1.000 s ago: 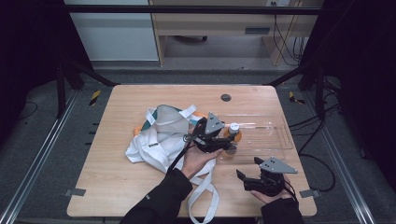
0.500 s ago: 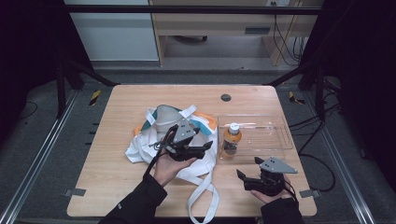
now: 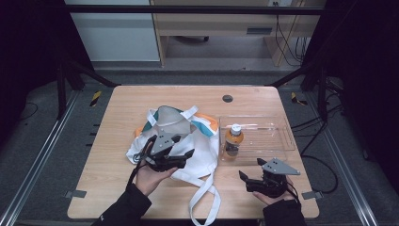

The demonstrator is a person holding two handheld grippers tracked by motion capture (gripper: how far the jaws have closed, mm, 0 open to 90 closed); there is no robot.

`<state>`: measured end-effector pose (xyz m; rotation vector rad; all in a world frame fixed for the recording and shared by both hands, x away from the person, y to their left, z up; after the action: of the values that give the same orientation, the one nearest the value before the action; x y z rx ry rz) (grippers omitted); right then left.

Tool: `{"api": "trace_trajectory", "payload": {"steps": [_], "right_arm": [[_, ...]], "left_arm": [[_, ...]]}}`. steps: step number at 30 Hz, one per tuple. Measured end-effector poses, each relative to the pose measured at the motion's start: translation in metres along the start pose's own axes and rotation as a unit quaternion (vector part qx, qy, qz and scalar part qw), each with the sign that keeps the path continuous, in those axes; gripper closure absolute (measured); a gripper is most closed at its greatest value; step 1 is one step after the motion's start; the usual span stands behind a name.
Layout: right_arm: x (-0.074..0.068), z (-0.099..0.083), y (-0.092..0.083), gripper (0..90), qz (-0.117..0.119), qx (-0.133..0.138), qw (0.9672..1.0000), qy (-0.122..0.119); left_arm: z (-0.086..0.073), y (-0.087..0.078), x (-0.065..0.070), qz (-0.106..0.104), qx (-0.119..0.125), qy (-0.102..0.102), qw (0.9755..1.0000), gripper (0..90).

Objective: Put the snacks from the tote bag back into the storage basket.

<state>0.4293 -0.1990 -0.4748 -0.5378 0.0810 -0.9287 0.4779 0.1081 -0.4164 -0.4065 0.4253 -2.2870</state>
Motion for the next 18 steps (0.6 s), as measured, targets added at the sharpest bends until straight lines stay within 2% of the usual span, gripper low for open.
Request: {"api": "trace_trajectory", "payload": {"steps": [10,18], "right_arm": [[0.001,0.000,-0.001,16.8,-0.004,-0.002,1.0000,-0.001],[0.000,-0.001,0.000,16.2,-0.003,-0.006,1.0000,-0.006]], "left_arm": [[-0.036,-0.026,-0.030,0.031,-0.013,-0.018,0.9993,29.1],[-0.057,-0.042,-0.049,0.052,-0.020,-0.028,0.9981,27.1]]}}
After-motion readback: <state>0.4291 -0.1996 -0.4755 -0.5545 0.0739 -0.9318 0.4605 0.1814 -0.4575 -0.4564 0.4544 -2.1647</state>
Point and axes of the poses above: each handheld gripper's, and its own axes: y roughly forward along the jaws, z roughly out of its top, x roughly to its right, the point moved 4 cm from there along y, roughly forward along the jaws, and after that the axes turned 12 degrees about -y, right-handed, at the moved point
